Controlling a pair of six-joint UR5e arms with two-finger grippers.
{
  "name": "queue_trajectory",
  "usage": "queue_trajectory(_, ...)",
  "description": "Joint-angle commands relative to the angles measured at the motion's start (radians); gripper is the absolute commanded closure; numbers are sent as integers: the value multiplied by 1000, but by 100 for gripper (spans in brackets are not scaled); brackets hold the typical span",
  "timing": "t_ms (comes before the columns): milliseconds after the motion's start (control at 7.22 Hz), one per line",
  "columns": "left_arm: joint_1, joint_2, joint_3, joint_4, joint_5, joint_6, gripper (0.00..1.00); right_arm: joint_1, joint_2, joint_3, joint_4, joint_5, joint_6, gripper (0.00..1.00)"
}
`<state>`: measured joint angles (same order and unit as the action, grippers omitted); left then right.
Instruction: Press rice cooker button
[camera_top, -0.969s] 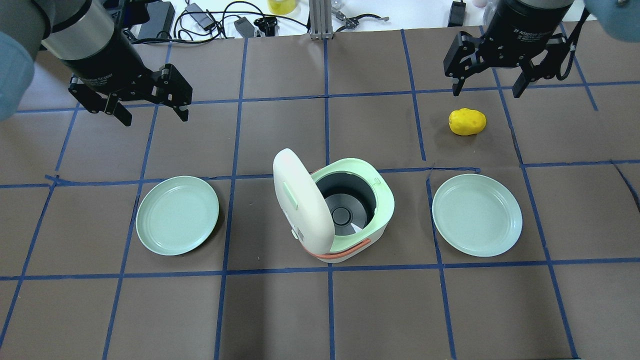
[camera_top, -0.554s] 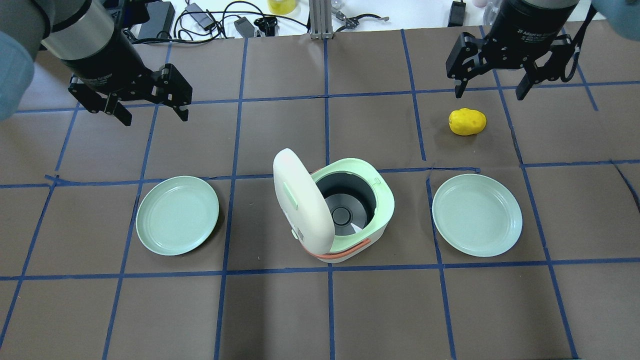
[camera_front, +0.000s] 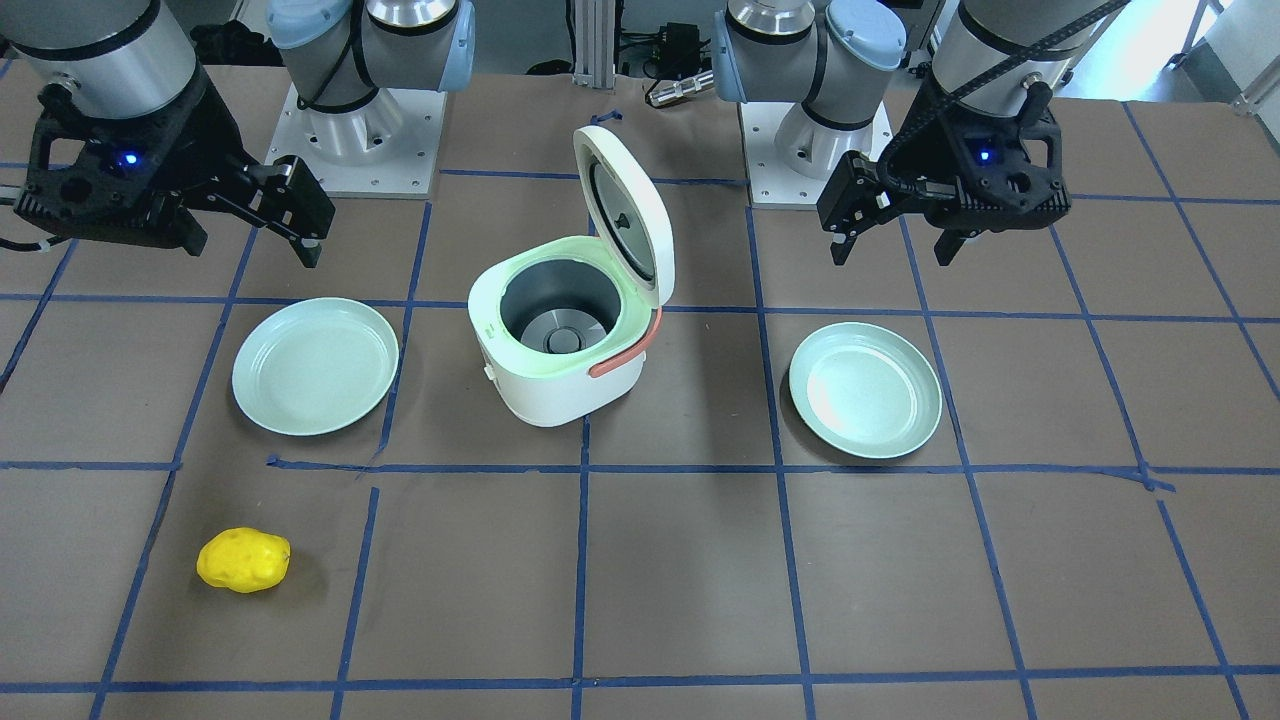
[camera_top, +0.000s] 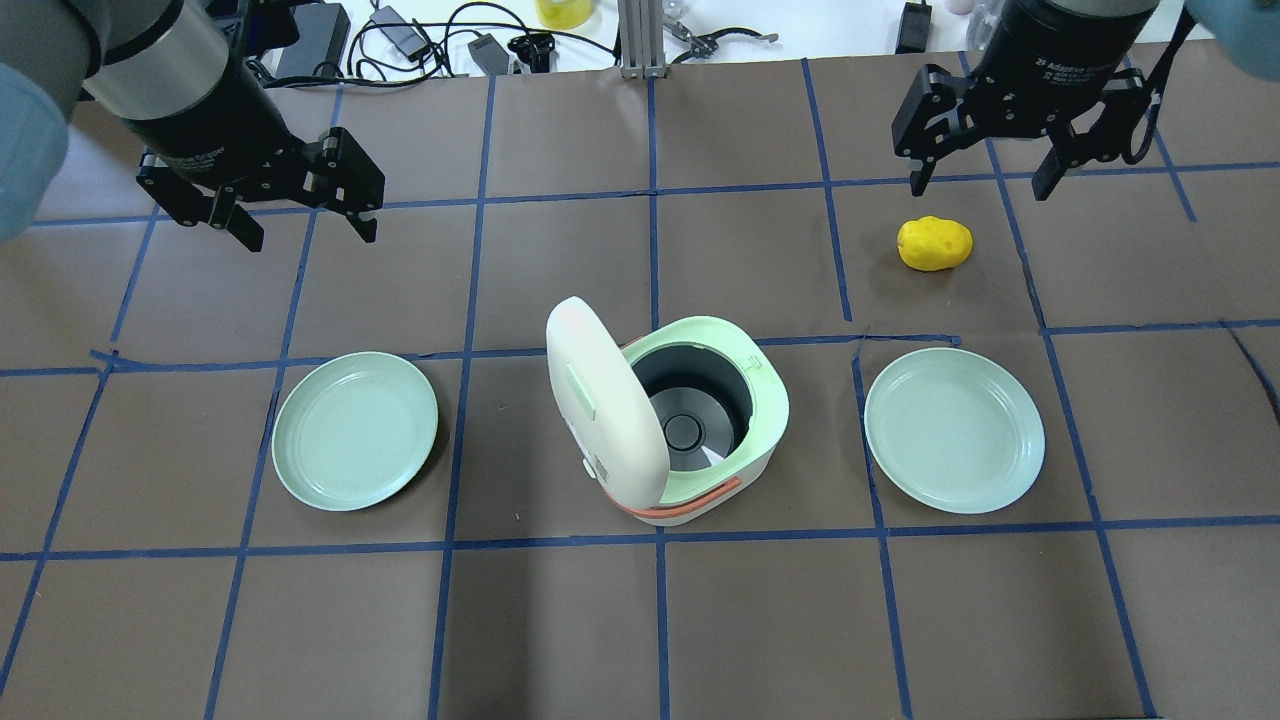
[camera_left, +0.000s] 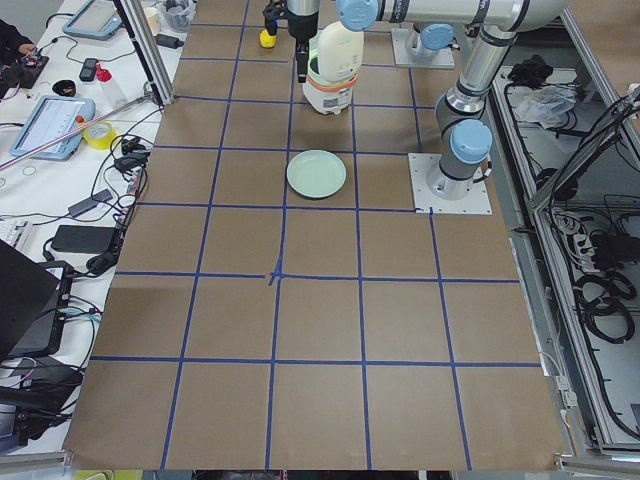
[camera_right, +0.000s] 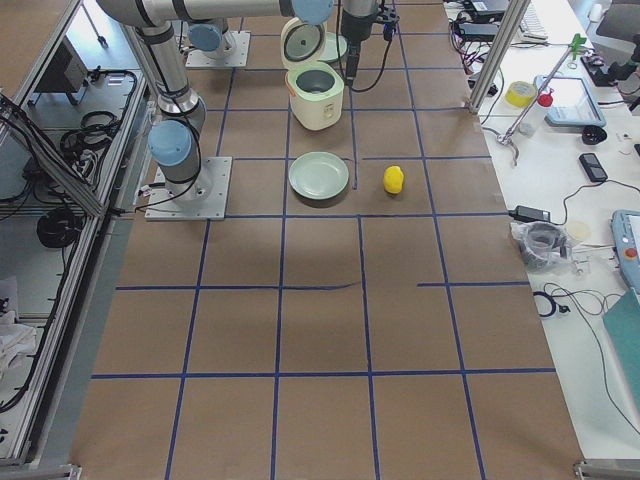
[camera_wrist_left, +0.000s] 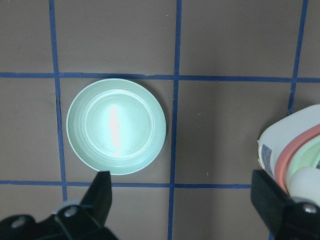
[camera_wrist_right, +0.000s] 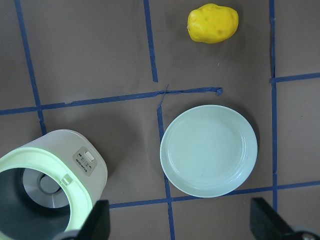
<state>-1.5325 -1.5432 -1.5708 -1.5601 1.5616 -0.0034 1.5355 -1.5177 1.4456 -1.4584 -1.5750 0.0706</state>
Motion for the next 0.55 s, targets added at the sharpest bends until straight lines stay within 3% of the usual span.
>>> queue_trajectory(0, 0, 0, 0, 0, 0, 0, 0, 0, 1, -2, 0, -16, 0, 0)
queue_trajectory(415, 0, 0, 0, 0, 0, 0, 0, 2, 1, 2, -2, -16, 0, 0)
